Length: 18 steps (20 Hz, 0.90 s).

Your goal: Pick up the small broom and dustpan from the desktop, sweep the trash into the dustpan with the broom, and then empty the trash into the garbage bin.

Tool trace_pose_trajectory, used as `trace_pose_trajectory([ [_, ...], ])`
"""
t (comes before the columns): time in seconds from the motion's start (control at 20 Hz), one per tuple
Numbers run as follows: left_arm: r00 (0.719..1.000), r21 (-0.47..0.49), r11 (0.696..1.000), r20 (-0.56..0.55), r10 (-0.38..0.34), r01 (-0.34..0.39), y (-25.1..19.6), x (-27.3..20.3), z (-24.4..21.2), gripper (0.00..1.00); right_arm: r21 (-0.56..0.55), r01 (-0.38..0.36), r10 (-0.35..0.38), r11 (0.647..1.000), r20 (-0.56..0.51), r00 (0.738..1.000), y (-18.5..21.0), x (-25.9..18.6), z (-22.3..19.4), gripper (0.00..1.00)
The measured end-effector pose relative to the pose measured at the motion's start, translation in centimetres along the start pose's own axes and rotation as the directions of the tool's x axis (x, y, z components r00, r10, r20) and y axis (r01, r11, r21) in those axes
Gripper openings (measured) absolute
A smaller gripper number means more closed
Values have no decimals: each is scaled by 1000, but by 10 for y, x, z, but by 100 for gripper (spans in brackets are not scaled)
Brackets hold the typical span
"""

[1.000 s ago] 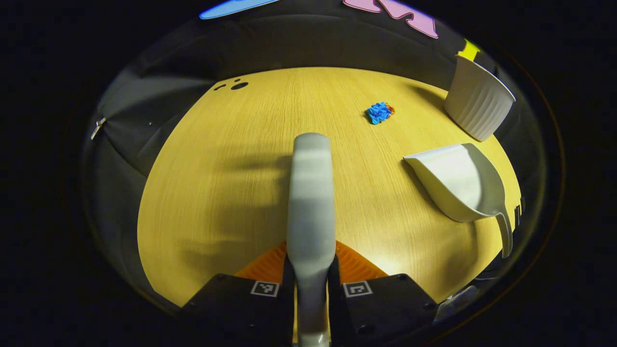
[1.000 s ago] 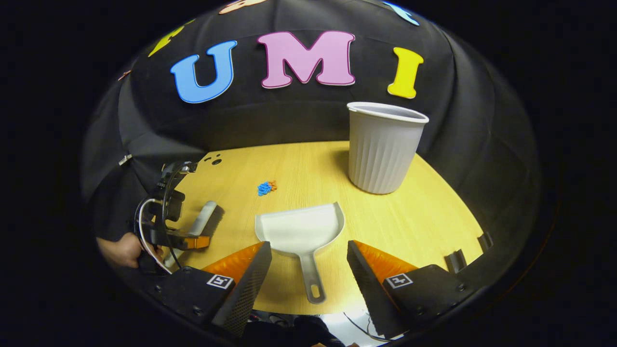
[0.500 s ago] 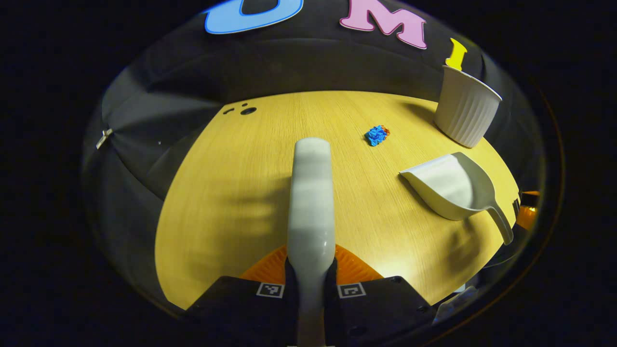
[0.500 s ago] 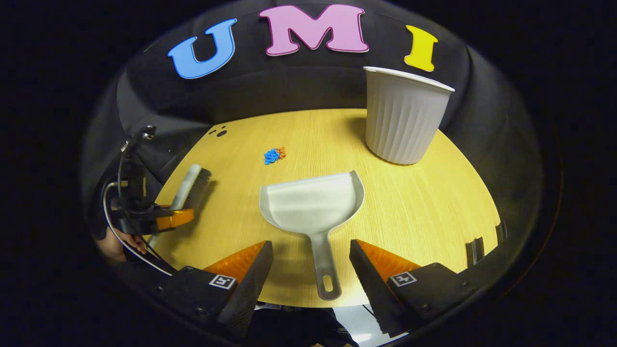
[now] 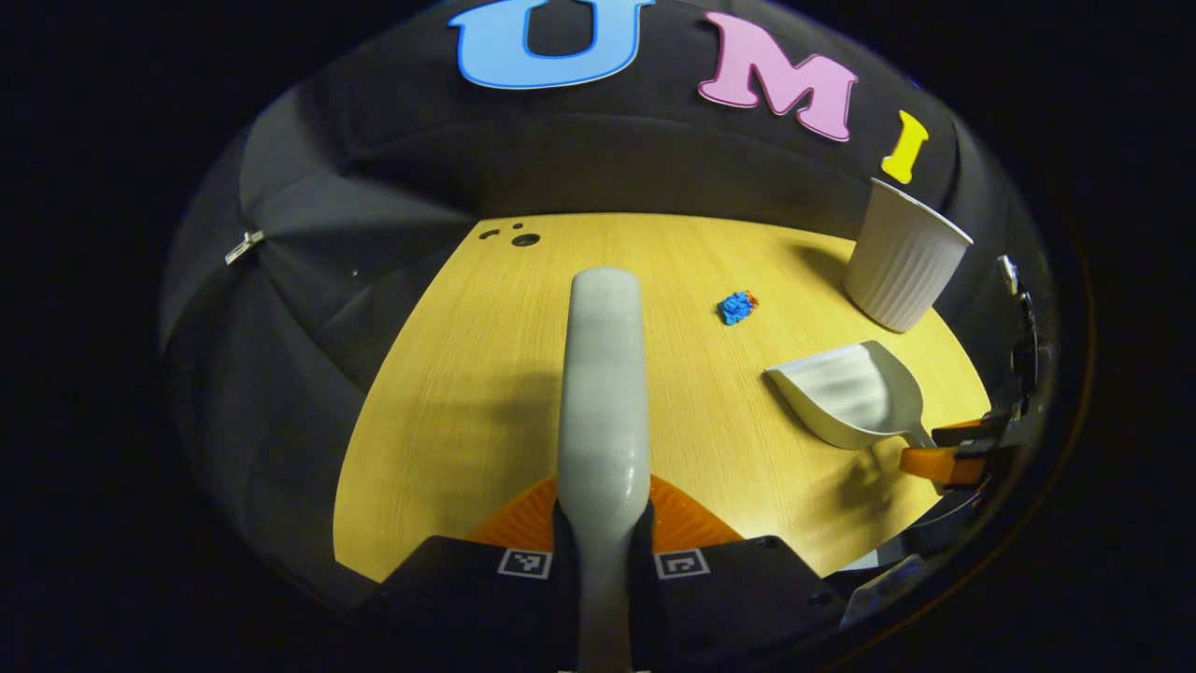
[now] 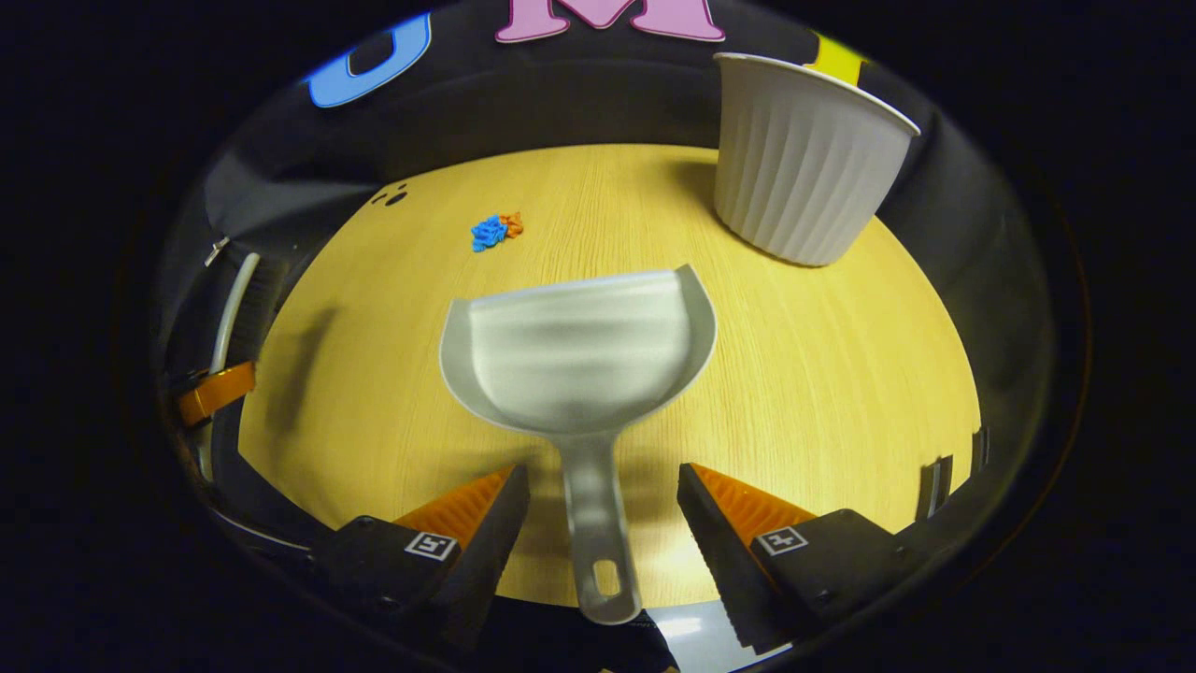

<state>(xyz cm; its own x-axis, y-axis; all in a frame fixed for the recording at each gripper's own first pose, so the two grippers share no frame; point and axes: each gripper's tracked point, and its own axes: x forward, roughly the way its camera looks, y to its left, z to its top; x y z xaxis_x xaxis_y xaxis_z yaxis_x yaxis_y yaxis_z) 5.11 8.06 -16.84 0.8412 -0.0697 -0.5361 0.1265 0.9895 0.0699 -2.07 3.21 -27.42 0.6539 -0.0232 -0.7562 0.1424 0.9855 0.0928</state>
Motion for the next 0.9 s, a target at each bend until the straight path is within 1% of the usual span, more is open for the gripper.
trace_pose_trajectory([
  [0.1, 1000, -19, 1000, -13, 14, -15, 4, -2, -5, 25, -11, 10, -10, 1000, -24, 1000, -1, 9, -1, 99],
  [0.15, 1000, -28, 999, -21, 20, -21, 6, -4, -8, 22, -23, 20, -21, 1000, -33, 999, -2, 13, 0, 99],
  [0.2, 999, -37, 999, -28, 29, -30, 8, -4, -11, 25, -34, 23, -25, 999, -43, 999, -3, 19, -1, 99],
  [0.3, 998, -59, 997, -45, 40, -43, 9, -6, -16, 25, -53, 32, -35, 998, -62, 997, -5, 27, -3, 99],
  [0.55, 996, -74, 995, -68, 66, -71, 16, -4, -16, 25, -45, 10, -15, 999, -111, 994, 2, 41, -6, 99],
  [0.65, 995, -73, 994, -71, 71, -76, 14, -2, -14, 25, -64, 14, -21, 998, -106, 994, 1, 44, -2, 87],
  [0.7, 995, -72, 994, -71, 72, -77, 13, -1, -13, 25, -66, 13, -20, 998, -103, 994, 0, 44, 1, 70],
  [0.75, 995, -71, 994, -74, 72, -78, 11, 0, -12, 25, -64, 9, -16, 998, -108, 994, 1, 46, 2, 64],
  [0.8, 994, -72, 994, -78, 71, -77, 8, 2, -12, 25, -68, 5, -12, 998, -110, 994, 1, 46, 1, 54],
  [0.85, 995, -75, 995, -80, 67, -73, 5, 3, -11, 25, -73, 3, -11, 997, -112, 994, 0, 47, 1, 51],
  [0.9, 995, -79, 995, -80, 61, -67, 2, 7, -10, 25, -74, 0, -9, 997, -124, 992, 1, 46, 0, 36],
])
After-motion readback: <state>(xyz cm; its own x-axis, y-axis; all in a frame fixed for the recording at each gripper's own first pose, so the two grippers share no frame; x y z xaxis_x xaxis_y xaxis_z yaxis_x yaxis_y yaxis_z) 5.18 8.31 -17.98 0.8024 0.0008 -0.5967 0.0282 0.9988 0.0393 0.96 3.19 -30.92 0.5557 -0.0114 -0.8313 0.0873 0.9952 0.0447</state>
